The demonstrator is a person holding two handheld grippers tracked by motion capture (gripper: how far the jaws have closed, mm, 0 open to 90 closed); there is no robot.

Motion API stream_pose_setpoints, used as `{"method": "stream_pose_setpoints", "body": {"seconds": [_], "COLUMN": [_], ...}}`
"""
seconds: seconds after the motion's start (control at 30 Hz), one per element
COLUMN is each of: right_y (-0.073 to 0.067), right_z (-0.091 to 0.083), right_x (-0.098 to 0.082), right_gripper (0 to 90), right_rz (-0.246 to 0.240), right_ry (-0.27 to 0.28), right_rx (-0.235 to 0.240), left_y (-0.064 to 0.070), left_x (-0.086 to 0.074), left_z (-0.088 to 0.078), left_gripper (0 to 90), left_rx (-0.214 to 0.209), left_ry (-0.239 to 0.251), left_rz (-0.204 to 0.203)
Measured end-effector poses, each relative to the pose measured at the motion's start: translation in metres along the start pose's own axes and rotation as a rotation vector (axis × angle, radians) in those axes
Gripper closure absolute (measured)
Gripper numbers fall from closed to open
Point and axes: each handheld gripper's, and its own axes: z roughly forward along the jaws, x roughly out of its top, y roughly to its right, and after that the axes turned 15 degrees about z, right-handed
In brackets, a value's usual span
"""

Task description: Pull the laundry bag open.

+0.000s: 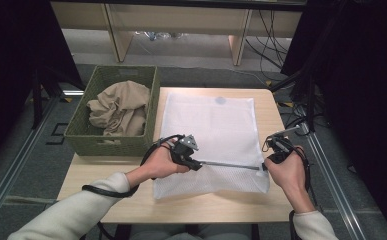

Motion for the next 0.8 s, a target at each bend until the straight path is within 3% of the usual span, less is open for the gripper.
{"method": "stream_pose_setpoints", "body": {"seconds": [0.23,0.27,0.4,0.5,0.67,0.7,0.8], "right_y": [-0.0026,-0.0031,-0.0012,-0.0014,0.0023,0.0009,0.0013], "right_z": [-0.0016,-0.0017,-0.0023,-0.0038,-0.0040,-0.0044,-0.0046], "right_x": [-0.0007,-0.0011,-0.0019,-0.0017,-0.0015,-0.0021,-0.0023], "right_gripper": [86.9,86.9,86.9,86.9,86.8,86.8,86.8], "right_rz": [0.041,0.049,0.038,0.100,0.068,0.090,0.082], "right_ry": [-0.021,-0.020,-0.019,-0.032,-0.010,-0.021,-0.020], "right_rx": [-0.002,-0.009,0.000,-0.012,-0.008,-0.002,-0.017], "left_y": [0.0000,0.0008,-0.0004,-0.0007,-0.0011,-0.0012,-0.0024], "left_x": [0.0002,0.0008,0.0015,0.0005,0.0013,0.0008,-0.0015], "left_z": [-0.0021,-0.0019,-0.0014,0.0000,0.0003,0.0004,-0.0015], "left_gripper": [87.0,87.0,87.0,87.0,87.0,87.1,87.0], "left_rx": [-0.002,0.002,-0.002,0.000,-0.004,-0.007,-0.001], "left_ry": [-0.004,0.007,-0.005,-0.005,-0.007,-0.007,-0.032], "left_rz": [0.004,-0.013,0.007,-0.007,-0.002,-0.005,0.001]}}
